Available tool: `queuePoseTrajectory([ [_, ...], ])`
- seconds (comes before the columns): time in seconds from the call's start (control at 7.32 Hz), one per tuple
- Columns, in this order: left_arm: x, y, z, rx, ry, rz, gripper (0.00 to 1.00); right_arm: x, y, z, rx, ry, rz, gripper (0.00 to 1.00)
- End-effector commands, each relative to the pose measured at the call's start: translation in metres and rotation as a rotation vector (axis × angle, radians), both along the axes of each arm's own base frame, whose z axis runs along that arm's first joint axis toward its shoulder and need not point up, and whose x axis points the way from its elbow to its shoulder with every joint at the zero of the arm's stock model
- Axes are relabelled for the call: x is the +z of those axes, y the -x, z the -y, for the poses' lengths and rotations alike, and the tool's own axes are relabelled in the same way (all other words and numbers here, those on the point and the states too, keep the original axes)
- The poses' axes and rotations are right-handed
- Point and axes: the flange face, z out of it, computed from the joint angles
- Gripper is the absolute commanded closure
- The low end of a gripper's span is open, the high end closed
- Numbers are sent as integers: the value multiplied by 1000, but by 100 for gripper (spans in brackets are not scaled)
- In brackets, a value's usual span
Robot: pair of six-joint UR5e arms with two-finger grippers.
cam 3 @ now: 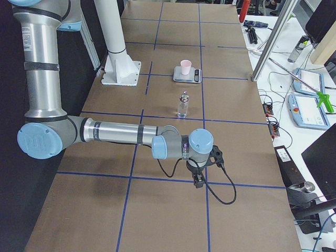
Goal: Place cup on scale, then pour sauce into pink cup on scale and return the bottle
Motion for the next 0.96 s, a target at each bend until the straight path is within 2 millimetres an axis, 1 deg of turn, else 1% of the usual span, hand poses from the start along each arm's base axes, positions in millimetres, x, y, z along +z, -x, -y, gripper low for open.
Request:
queuePoseTrajectory([
  [0.0,15,1,-7,74,-46,31,0,1,0,1,3,2,0,0],
  [0.14,13,-1,-7,77,-55,16,0,1,0,1,3,3,-2,0],
  [0.27,4,0,-3,74,-70,28,0,1,0,-1,3,2,1,0],
  [0.41,-11,0,-5,76,-97,25,0,2,2,-2,-2,6,5,0],
  [0.55,-13,0,-7,75,-99,25,0,4,2,-3,-3,10,8,0],
  [0.68,9,0,-5,81,-68,29,0,3,3,-3,-9,5,22,0],
  [0.82,5,0,-4,79,-68,29,0,1,4,-3,-8,5,40,0],
])
